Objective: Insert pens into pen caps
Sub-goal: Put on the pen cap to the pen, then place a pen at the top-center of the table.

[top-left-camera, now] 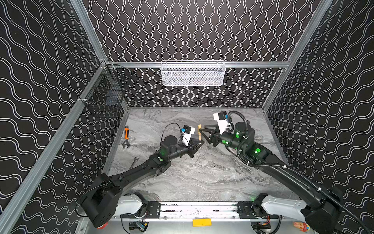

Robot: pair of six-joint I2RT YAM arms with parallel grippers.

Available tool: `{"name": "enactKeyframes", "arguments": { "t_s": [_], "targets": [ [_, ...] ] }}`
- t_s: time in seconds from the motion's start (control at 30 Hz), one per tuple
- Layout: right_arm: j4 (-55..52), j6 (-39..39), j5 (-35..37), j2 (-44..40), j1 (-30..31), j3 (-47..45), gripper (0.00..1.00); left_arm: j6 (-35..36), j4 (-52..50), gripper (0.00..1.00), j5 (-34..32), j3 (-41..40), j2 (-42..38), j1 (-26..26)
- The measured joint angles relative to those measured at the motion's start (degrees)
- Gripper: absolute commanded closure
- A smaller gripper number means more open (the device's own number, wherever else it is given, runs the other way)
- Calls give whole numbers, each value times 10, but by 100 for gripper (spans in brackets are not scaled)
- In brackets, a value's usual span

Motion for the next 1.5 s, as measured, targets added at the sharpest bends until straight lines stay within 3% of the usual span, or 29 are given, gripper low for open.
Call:
{"name": "enactKeyframes", "arguments": {
  "t_s": [0.37, 0.47, 0.63, 0.77, 0.83, 0.9, 1.0, 1.07, 1.27, 1.43, 1.5],
  "targets": [
    [-49, -14, 0, 17, 0, 6, 54, -2, 27, 100, 0, 0, -14, 0],
    [-50, -15, -5, 33, 0, 9, 61, -4, 29, 100, -2, 0, -16, 0],
    [-46, -15, -32, 52, 0, 16, 83, -5, 30, 100, -5, -1, -16, 0],
    [-42, -17, -43, 55, 0, 17, 94, -16, 31, 100, -6, -2, -14, 0],
    [-42, -17, -42, 54, 0, 15, 96, -17, 33, 92, -7, -2, -10, 1],
    [-42, -13, -42, 54, 0, 12, 97, -22, 38, 69, -5, -3, -6, 0],
    [-38, 0, -47, 53, 0, 10, 97, -27, 48, 44, -4, -9, -4, 0],
    [-32, 3, -49, 53, 0, 10, 97, -30, 53, 33, -12, -17, -7, 0],
    [-34, 13, -11, 59, -16, 46, 97, -38, 51, 21, -54, -58, -61, 0],
    [-37, 31, 9, 86, -89, 54, 98, -45, 33, 17, -111, -100, -117, 1],
    [-39, 41, 7, 108, -123, 49, 98, -47, 19, 10, -134, -111, -131, 1]
  ]
}}
